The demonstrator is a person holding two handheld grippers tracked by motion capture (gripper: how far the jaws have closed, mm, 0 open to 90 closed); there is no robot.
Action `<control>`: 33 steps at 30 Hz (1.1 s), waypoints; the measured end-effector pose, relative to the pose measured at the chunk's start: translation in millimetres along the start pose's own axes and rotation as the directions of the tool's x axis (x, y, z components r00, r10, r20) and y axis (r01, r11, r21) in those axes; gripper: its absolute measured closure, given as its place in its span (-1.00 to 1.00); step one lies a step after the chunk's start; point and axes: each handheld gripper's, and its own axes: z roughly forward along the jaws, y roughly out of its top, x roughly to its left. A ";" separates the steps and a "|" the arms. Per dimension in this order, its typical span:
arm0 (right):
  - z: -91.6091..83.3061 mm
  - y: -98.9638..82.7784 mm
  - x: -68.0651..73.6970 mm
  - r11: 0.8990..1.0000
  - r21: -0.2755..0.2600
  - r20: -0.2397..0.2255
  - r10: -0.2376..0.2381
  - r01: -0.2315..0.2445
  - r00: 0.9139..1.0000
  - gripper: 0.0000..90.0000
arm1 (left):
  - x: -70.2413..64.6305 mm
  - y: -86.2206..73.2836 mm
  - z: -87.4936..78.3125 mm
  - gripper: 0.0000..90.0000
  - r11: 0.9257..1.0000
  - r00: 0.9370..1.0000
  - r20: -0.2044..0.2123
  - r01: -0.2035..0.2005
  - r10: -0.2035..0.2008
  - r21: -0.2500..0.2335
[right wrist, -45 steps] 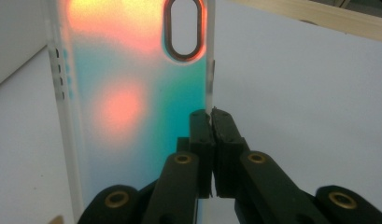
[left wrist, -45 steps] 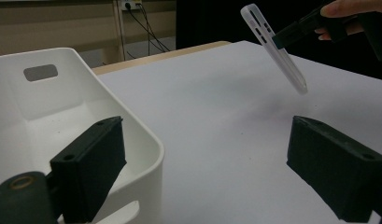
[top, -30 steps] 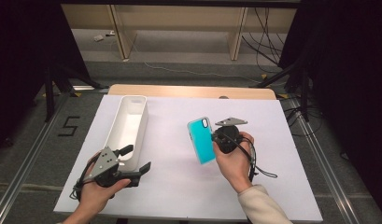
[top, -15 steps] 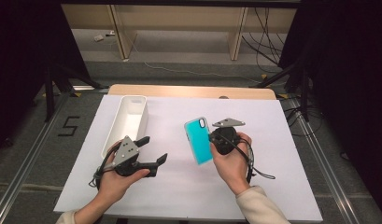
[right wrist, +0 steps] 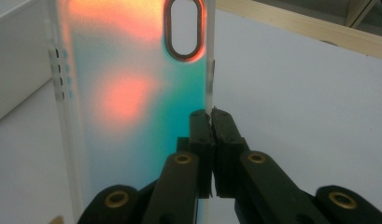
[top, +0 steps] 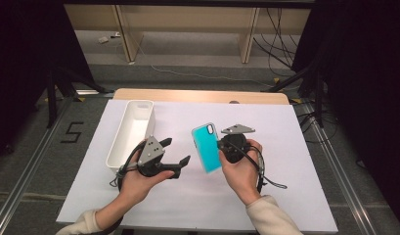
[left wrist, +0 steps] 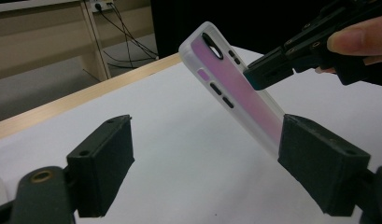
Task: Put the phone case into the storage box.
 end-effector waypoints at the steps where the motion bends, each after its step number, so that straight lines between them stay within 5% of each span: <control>1: -1.5 -0.2 1.8 1.000 0.019 -0.004 0.019 -0.019 1.000 0.97 | -0.5 0.9 1.4 -0.61 1.000 1.000 -0.001 0.002 -0.002 0.003; 4: -1.5 0.0 3.8 0.999 0.015 -0.002 0.036 -0.036 0.999 0.97 | -0.9 2.2 5.5 -0.60 1.000 1.000 -0.005 0.002 -0.002 0.008; 8: -0.5 -0.2 2.1 1.000 -0.002 -0.001 -0.006 0.006 1.000 0.97 | -1.0 3.1 9.4 -0.57 1.000 1.000 -0.005 0.003 -0.003 0.009; 12: -0.3 0.1 5.2 1.000 -0.002 0.006 0.020 -0.020 1.000 0.97 | -1.3 5.1 12.2 -0.49 1.000 1.000 -0.009 0.002 -0.002 0.012; 13: 0.7 0.0 3.7 1.000 -0.012 0.002 -0.008 0.008 1.000 0.97 | -1.4 5.6 13.1 -0.48 1.000 1.000 -0.006 0.004 -0.004 0.013; 16: -0.1 -0.3 7.7 1.000 0.005 0.001 0.024 -0.024 1.000 0.97 | -0.9 7.6 15.1 -0.39 1.000 1.000 -0.012 0.003 -0.003 0.013; 19: 1.5 -0.6 5.3 0.999 -0.014 0.002 -0.030 0.030 1.000 0.97 | -0.6 9.9 16.5 -0.33 1.000 1.000 -0.016 0.003 -0.003 0.018; 26: 1.1 -1.0 11.5 1.000 0.002 0.002 0.001 -0.001 1.000 0.97 | 1.5 12.5 20.6 -0.19 1.000 1.000 -0.022 0.009 -0.009 0.025; 28: 2.2 -1.2 9.0 0.999 -0.014 0.002 -0.044 0.044 0.999 0.97 | 2.7 12.9 21.4 -0.15 1.000 1.000 -0.027 0.008 -0.008 0.025; 33: 3.2 -1.6 11.1 0.999 -0.018 0.003 -0.031 0.031 1.000 0.97 | 4.3 14.4 23.0 -0.08 1.000 1.000 -0.030 0.008 -0.007 0.029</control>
